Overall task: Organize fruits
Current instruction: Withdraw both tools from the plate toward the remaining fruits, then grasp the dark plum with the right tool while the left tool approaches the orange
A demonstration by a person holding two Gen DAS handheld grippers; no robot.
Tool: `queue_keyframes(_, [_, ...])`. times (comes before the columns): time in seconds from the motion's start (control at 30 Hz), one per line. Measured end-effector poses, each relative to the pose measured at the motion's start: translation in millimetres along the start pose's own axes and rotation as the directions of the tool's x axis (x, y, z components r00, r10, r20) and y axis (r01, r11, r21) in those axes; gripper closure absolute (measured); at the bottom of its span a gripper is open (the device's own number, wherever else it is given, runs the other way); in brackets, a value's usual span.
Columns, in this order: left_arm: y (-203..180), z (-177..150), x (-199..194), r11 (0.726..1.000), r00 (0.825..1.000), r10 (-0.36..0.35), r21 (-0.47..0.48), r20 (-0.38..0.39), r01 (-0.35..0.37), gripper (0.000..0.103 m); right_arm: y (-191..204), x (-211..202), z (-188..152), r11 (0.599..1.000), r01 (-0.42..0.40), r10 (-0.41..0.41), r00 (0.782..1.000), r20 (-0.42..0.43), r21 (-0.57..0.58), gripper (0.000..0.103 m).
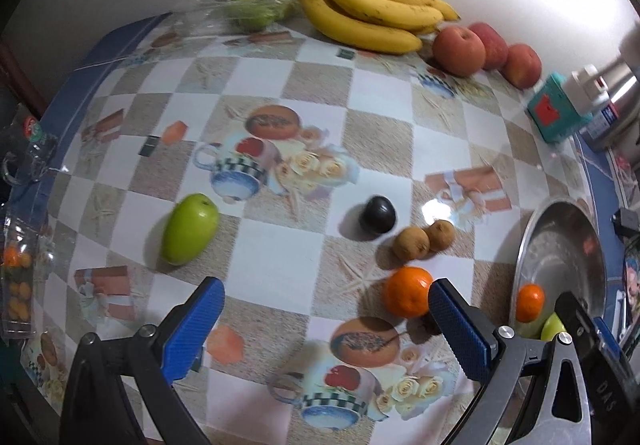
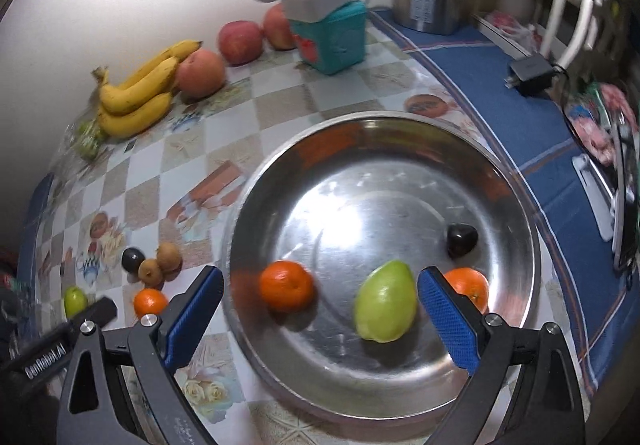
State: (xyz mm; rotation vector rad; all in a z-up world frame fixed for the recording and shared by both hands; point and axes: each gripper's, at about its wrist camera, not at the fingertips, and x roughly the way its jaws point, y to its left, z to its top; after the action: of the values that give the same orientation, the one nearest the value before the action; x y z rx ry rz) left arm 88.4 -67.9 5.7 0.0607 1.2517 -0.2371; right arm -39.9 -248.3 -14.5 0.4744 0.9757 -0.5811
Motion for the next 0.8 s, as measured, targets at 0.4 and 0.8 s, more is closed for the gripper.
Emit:
queue_keyframes(0.4, [35,9,-6,0.997,0.999,0.027,-0.073,0.020,-0.025,0.000,43,-6,-5,0.986,-0.141,0.142,0.990,0.002,-0.085,0.005])
queue_keyframes(0.8, [56,11,1,0.992,1.000,0.030,-0.121,-0.002,-0.030,0.000,74,3,-8,0.964,-0.236,0.232,0.971,-0.050,-0.124,0.005])
